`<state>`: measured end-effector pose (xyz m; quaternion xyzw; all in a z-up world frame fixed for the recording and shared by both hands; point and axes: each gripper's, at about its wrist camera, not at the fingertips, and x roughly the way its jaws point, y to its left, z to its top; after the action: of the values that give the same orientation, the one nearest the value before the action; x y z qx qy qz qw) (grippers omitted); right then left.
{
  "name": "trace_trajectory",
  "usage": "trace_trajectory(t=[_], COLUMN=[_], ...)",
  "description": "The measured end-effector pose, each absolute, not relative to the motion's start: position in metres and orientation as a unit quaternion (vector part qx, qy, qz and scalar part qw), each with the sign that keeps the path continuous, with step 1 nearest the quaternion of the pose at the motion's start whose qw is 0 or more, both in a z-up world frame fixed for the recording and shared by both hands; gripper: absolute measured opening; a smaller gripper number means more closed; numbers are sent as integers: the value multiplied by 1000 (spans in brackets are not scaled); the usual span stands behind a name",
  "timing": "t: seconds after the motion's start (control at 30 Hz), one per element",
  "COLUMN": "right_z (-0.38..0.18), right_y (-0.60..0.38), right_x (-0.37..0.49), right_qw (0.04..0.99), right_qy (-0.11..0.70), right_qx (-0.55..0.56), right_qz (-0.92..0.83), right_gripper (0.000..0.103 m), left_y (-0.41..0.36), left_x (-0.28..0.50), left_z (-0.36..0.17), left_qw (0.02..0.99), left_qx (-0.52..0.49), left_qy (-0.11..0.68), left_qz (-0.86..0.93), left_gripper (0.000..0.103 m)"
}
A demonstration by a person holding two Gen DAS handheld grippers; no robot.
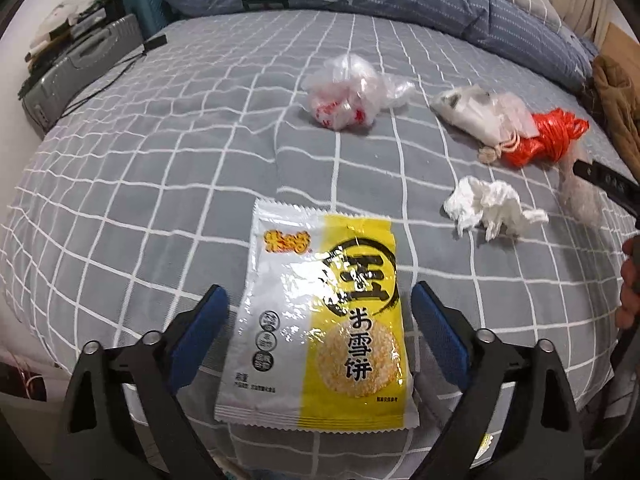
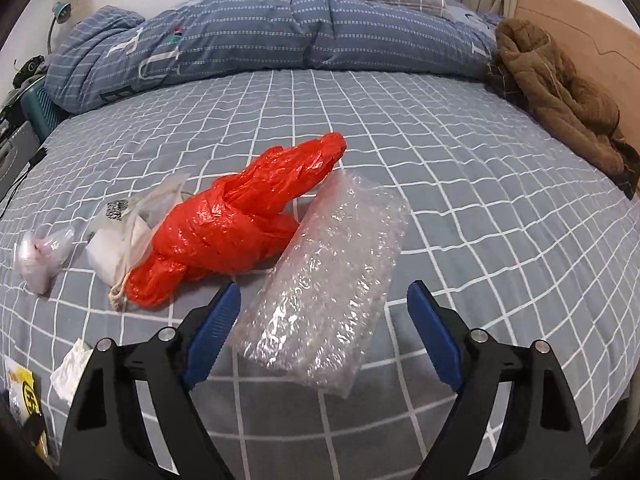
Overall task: Collect trash
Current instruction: 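Grasp the yellow snack packet with the left tool while the right tool grasps the bubble wrap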
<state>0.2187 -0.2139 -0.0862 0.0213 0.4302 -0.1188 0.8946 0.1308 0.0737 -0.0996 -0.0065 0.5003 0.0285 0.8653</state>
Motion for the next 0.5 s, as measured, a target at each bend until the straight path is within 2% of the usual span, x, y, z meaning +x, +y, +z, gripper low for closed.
trace_trajectory(t=[0.17, 0.3, 0.37, 0.5], right_z=[-94, -99, -101, -107], right_y=[-216, -218, -218, -221], right_x=[226, 229, 229, 230], right_qw=[890, 885, 881, 874], right_qy=[439, 447, 453, 467], right_qx=[33, 34, 30, 23], right_qz=[-119, -123, -130, -132], right_gripper=[73, 61, 45, 26], left_y=[74, 74, 73, 74], left_x=[132, 131, 131, 129], left_z=[-105, -107, -107, -106], left_qw=[860, 858, 858, 861], left_qx=[-6, -7, -4, -6], left_qy=[510, 513, 513, 509], left_qz=[25, 21, 19, 20], left_gripper=[75, 63, 58, 50])
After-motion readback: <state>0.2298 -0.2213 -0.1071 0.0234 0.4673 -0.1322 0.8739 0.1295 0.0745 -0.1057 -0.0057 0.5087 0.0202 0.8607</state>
